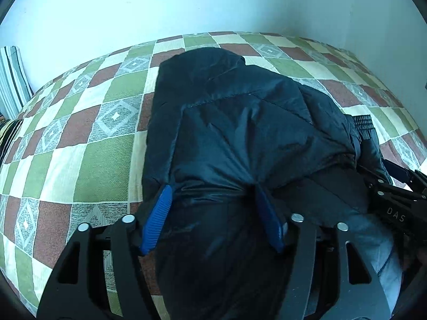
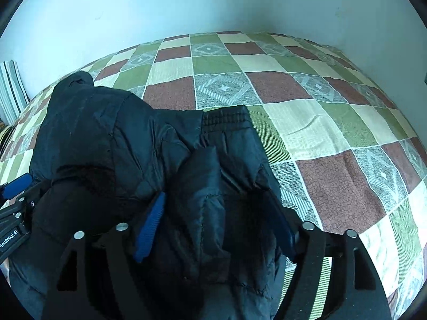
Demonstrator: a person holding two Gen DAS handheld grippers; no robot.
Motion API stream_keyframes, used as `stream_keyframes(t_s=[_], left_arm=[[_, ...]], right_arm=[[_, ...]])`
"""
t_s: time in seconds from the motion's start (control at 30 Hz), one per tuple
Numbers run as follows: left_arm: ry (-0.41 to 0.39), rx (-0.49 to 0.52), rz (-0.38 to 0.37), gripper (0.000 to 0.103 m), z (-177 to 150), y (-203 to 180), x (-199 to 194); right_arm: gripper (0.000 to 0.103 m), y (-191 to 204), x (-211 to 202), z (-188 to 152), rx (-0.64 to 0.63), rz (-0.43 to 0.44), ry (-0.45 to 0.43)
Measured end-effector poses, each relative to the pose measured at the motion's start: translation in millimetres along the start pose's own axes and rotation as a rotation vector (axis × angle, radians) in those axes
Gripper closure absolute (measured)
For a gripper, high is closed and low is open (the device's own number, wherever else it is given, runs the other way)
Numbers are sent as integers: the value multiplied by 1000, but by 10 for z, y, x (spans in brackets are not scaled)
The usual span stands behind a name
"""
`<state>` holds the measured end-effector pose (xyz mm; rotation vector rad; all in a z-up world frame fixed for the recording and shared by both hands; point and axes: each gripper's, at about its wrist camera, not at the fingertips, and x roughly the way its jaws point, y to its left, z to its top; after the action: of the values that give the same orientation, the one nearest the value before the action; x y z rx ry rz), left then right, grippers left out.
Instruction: Fold large clothes
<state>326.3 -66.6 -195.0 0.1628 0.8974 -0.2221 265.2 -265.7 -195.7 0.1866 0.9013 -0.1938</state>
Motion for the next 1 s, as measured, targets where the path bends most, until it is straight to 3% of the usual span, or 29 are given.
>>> stream_keyframes(t_s=[0.2, 0.47, 1.0], left_arm=[[-8, -48, -2, 22, -16, 95, -97], [-45, -24, 9, 16, -72, 95, -350], [-100, -31, -29, 15, -392, 32, -911]], right_arm=[[27, -22, -148, -24, -2, 7, -15], [26, -88, -358, -111, 19, 17, -33], [25, -232, -897, -419, 62, 17, -60]])
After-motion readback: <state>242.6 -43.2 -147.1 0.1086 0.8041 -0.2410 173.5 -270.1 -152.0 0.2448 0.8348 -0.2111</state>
